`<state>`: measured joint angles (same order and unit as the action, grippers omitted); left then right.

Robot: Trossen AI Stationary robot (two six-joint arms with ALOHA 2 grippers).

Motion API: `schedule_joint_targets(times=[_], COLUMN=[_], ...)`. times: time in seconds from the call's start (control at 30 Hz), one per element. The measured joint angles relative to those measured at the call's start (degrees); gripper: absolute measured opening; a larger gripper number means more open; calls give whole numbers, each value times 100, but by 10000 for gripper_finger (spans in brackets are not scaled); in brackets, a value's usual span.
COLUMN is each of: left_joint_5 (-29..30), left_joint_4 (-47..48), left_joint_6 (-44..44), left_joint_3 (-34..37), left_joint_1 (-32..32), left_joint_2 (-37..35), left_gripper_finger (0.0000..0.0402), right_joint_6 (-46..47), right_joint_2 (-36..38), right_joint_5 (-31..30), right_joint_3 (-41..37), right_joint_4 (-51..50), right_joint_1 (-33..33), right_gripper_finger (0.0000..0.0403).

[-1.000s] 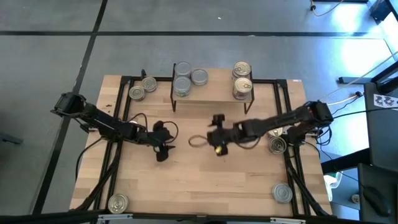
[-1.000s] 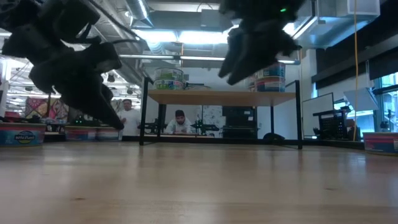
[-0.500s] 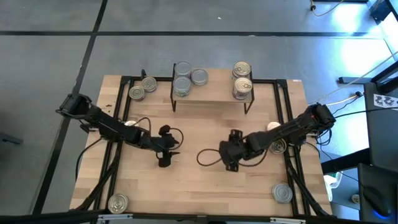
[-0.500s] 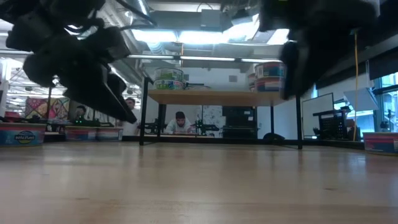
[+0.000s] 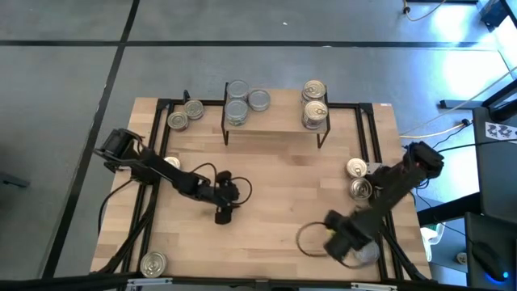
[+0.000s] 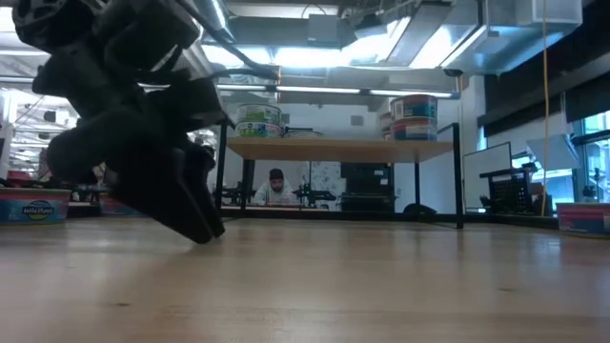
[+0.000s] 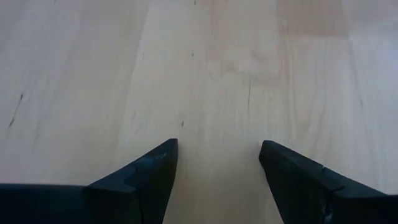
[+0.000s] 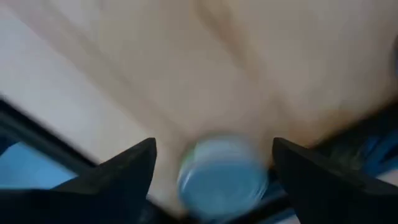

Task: Stack canned seafood by type on shelf
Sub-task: Stack the green white tuna can on top of the other green white tuna can on the shelf

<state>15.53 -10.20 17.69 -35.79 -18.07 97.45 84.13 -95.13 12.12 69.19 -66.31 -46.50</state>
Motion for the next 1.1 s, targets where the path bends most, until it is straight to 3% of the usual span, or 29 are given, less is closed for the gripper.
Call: schedule_joint_targets(times=[0.2, 0.43, 0.67, 0.83, 1.1], left_joint_5=[8, -8, -17, -33, -35], left_joint_4=[-230, -271, -267, -269, -266], left_joint_6=[-13, -13, -17, -175, -170], left_joint_3=[-21, -17, -17, -17, -17], left_joint_1=[-6, -6, -6, -6, -6], left_joint_2=[109, 118, 118, 118, 118], left_gripper_finger=[233, 233, 233, 233, 233], right_joint_6=[1406, 1921, 2073, 1754, 928], right_joint_2=[0, 0, 0, 31, 25], right_joint_5=[450, 570, 607, 536, -158], right_joint_3=[0, -308, -1105, -1333, -1341], right_joint_4=[47, 158, 1451, 1791, 2061], right_joint_1=[-763, -1225, -1405, -1277, -637], right_gripper_finger=[277, 217, 171, 160, 159])
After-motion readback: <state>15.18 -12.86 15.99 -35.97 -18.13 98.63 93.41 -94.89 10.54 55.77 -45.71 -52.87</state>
